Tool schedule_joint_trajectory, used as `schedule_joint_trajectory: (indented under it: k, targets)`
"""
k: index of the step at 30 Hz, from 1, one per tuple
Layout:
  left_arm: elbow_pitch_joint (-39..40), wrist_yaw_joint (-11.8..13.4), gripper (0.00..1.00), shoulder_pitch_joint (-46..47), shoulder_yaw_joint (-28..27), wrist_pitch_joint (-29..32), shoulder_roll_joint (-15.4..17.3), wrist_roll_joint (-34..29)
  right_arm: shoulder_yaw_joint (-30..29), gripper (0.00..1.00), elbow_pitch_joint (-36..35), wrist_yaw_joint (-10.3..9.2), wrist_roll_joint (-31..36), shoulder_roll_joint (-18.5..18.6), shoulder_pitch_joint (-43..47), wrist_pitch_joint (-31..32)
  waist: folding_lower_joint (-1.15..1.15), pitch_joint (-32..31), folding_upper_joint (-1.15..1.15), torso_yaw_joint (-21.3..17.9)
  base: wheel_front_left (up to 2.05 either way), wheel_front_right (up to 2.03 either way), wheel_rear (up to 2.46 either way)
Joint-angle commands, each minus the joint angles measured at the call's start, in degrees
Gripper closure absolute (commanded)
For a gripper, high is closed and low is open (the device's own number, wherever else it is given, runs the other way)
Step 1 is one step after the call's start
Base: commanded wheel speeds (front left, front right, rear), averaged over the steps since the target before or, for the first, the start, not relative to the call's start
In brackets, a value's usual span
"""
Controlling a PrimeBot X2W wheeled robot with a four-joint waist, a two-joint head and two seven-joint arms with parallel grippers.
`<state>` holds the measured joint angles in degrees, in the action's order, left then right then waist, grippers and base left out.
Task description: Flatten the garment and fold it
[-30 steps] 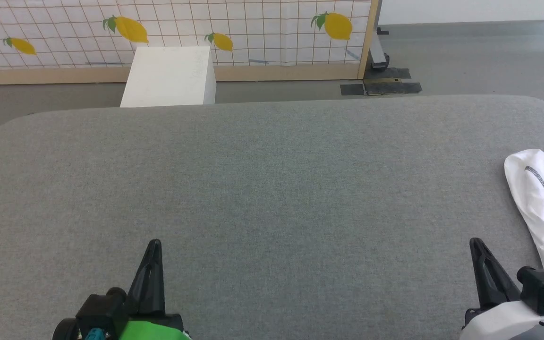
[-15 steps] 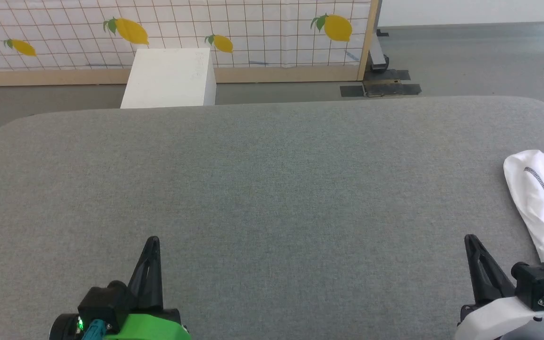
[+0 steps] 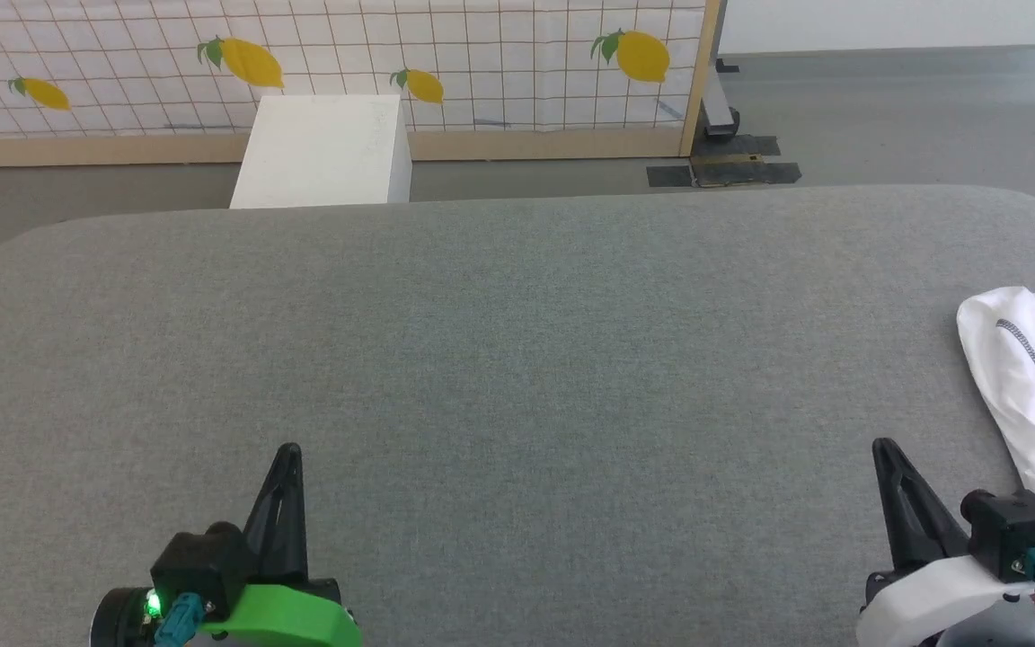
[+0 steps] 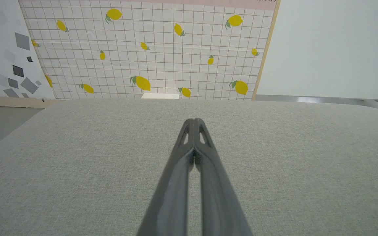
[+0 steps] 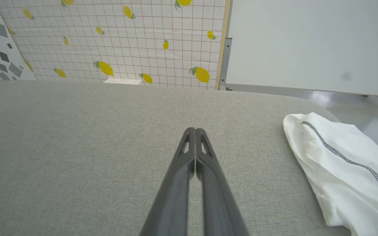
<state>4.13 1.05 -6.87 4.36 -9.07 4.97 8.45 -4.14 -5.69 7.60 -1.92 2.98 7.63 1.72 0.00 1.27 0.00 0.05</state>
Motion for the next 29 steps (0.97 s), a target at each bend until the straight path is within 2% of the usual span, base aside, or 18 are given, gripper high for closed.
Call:
schedule_joint_trajectory:
  k: [1, 29]
  targets:
    - [-0.32, -0.32, 1.0, 1.23, -0.32, 0.42, -0.46, -0.74, 0.18, 1.0, 0.32, -0.04, 0.47, -0.04, -1.31, -0.38, 0.0, -0.02, 0.0, 0.0, 0.0, 0.0, 0.0]
    - [-1.9, -0.62, 1.0, 3.57, -2.0, 4.01, -1.14, -3.95, 1.83, 1.0, 2.55, -0.07, 1.07, -0.06, -3.94, -0.94, 0.0, -0.54, 0.0, -0.02, 0.0, 0.0, 0.0]
